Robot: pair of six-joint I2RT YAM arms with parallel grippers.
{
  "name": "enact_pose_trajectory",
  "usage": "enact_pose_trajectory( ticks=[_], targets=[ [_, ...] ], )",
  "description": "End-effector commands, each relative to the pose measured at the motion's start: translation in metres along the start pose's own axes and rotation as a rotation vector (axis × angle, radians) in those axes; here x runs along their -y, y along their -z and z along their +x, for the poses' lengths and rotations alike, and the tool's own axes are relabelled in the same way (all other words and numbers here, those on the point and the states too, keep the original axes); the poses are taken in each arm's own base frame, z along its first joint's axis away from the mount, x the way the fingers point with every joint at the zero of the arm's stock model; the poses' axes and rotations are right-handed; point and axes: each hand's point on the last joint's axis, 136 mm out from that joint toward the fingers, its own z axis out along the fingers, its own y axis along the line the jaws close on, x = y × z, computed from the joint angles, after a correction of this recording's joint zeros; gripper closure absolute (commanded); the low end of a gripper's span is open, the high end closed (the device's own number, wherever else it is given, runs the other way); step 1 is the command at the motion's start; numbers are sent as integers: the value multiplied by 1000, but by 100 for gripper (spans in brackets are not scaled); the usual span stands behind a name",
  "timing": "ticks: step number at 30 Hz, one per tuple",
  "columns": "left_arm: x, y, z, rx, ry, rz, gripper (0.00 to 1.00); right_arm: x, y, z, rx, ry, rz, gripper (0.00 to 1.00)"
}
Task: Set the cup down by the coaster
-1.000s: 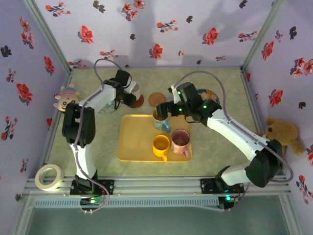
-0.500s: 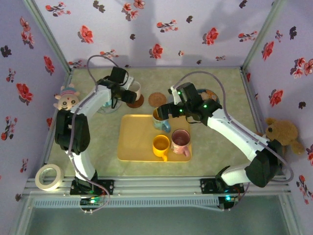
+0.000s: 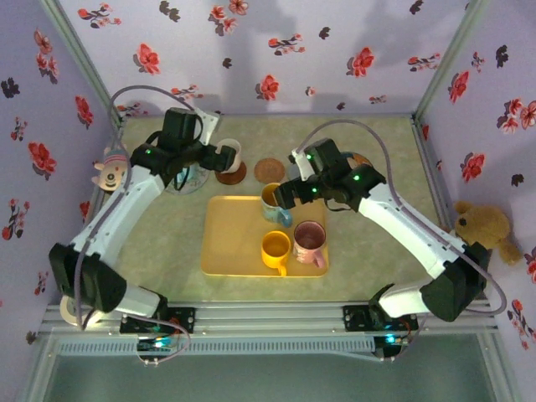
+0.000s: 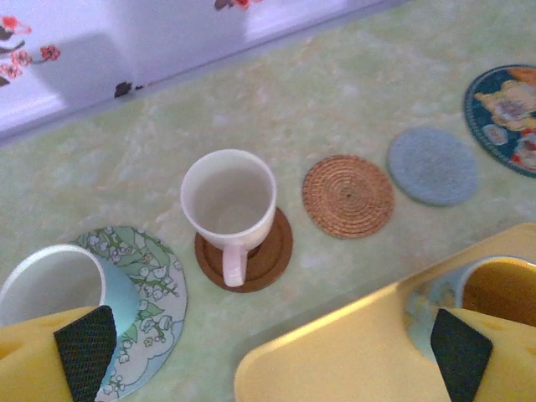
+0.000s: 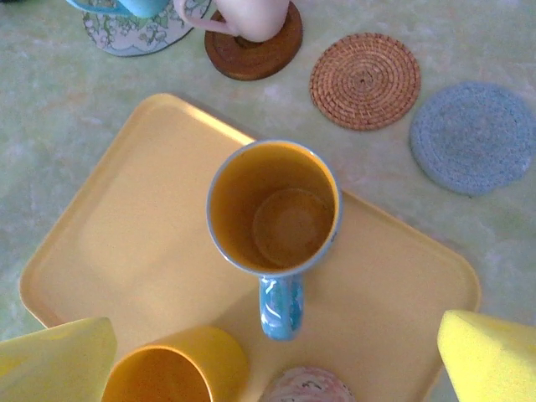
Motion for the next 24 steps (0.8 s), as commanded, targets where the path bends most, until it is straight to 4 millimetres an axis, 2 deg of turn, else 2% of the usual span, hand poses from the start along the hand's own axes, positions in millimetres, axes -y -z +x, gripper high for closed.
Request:
enact_pose_trajectory(
  ticks=[1, 6, 11, 17, 24],
  targets=[
    [13, 14, 13, -14, -17, 59, 0, -1, 21, 5, 8, 35, 14, 0],
    [39, 33, 32, -11, -34, 190, 0, 0, 28, 16, -17, 43, 13, 0],
    [61, 54, 44, 75, -58, 288, 0, 1, 30, 26, -53, 37, 21, 0],
    [68, 76, 65, 105, -90, 320, 0, 1, 30, 41, -109, 35, 24, 0],
    [85, 86, 93, 129, -93, 404, 0, 2, 24, 56, -152, 38, 36, 4]
  ],
)
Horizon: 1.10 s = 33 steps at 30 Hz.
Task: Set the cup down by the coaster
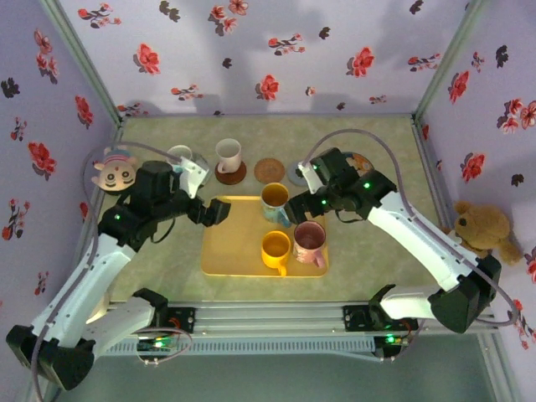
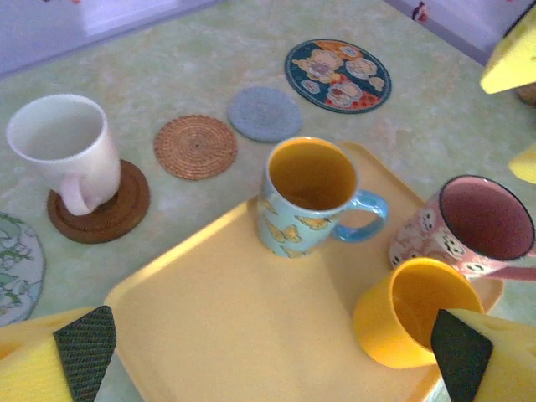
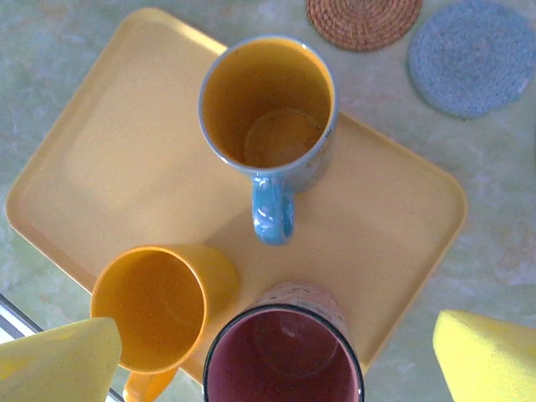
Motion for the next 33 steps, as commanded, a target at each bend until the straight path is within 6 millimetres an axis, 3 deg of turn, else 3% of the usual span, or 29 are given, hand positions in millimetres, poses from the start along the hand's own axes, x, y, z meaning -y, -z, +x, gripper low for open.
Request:
enact_pose_trajectory(
  ticks=[1, 11, 24, 33],
  targets=[
    [17, 3, 6, 45, -38, 76, 0, 2, 0, 15, -40, 13, 18, 5],
    [27, 8, 36, 42, -41, 96, 0, -4, -28, 36, -142, 39, 14, 13],
    [17, -6, 65, 0, -22, 56, 0, -7, -73, 22, -185, 44, 27, 25],
    [16, -8, 72, 6, -6, 50, 0, -6, -105, 17, -238, 18, 39, 34]
  ],
)
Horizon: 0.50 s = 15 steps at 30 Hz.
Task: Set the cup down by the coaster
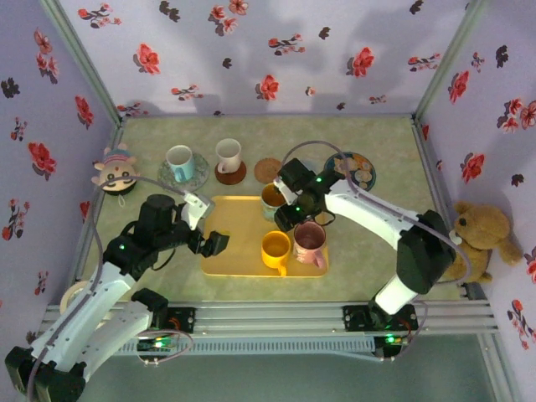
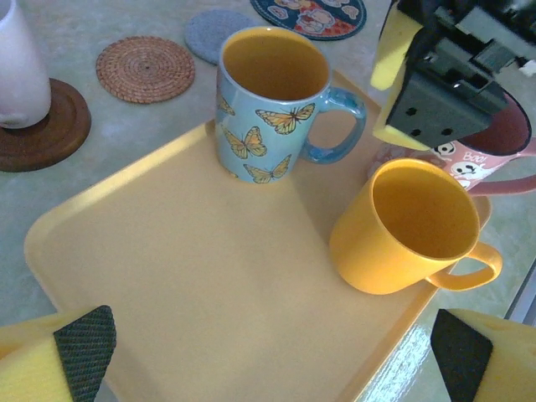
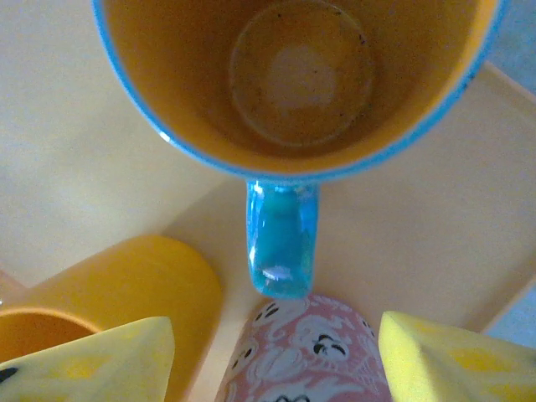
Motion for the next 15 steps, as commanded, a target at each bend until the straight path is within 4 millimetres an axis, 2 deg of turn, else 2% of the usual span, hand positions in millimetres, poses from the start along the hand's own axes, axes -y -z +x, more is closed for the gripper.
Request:
enact_pose_trajectory(
  ticks=[1, 15],
  targets=[
    [0, 3, -7, 47, -5, -10, 0, -3, 0, -16, 32, -7, 3, 35],
    [-2, 5, 4, 34, -12, -34, 0, -5, -21, -20, 4, -14, -6, 49]
  ],
)
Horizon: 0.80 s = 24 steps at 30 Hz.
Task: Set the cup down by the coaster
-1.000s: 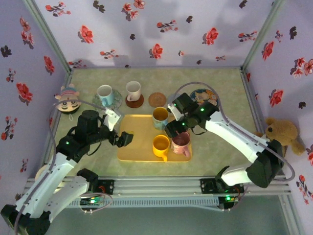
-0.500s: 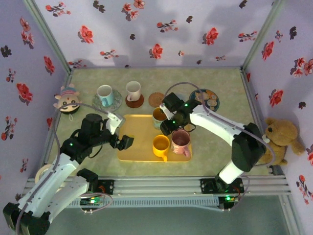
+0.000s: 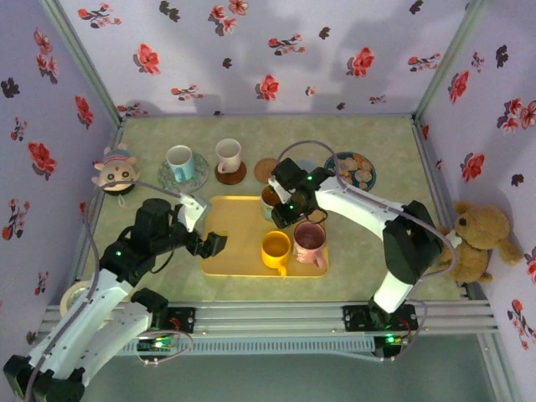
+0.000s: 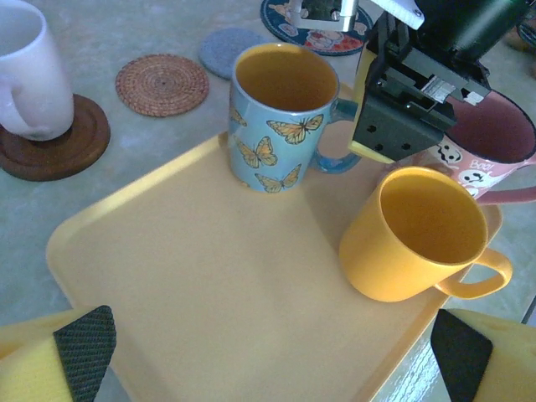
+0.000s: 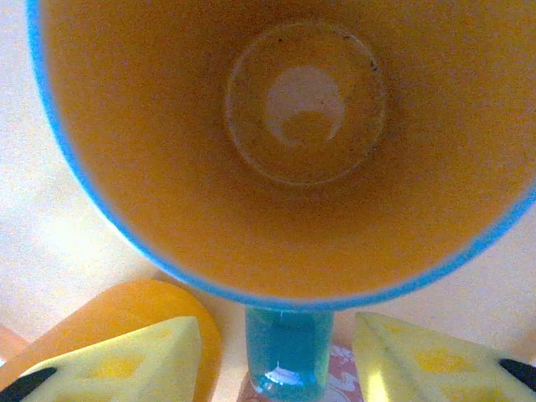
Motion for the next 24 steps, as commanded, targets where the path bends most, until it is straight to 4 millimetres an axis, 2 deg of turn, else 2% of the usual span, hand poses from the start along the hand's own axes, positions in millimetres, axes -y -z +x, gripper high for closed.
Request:
enact_pose_trajectory(
  ticks=[1, 9, 17, 24],
  targets=[
    [1, -1, 5, -3, -1, -2, 0, -4, 1, -7, 11, -2, -4, 50],
    [1, -2, 12, -21, 6, 2, 0, -5, -8, -4, -13, -4, -8, 59],
    [0, -4, 11, -13, 6, 1, 0, -4, -13, -5, -22, 3, 7, 57],
    [-1, -6, 11, -3, 16, -3, 0, -5, -13, -8, -18, 2, 8, 61]
  ],
)
